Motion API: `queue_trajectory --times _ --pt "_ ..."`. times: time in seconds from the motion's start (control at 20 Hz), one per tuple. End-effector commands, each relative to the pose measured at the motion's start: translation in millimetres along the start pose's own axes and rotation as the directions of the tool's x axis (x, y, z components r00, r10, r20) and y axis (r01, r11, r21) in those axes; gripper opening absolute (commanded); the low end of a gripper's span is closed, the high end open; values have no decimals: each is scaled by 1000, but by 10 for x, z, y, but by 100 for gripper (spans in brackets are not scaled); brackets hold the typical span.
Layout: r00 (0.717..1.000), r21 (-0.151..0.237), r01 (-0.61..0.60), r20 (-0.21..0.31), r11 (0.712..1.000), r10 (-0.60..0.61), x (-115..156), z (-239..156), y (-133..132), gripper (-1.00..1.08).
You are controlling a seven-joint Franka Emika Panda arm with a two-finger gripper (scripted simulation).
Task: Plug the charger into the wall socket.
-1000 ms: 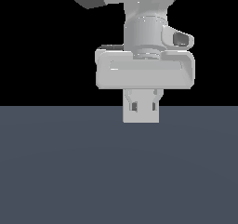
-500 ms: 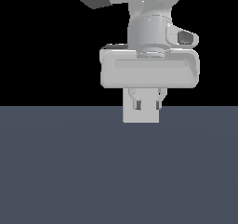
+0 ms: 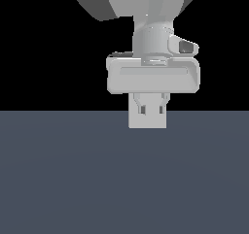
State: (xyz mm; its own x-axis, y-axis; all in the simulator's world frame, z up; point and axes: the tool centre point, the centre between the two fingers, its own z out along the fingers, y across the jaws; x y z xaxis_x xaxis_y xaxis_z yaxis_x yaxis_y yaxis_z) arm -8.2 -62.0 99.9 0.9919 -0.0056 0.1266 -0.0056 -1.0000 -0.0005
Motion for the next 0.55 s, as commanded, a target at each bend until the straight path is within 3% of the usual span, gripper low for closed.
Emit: queue_trajectory --times 0.0,0.5 --pt "1000 0 0 0 1000 0 91 10 0 -100" --pt "1000 0 0 0 1000 0 214 24 1 -100"
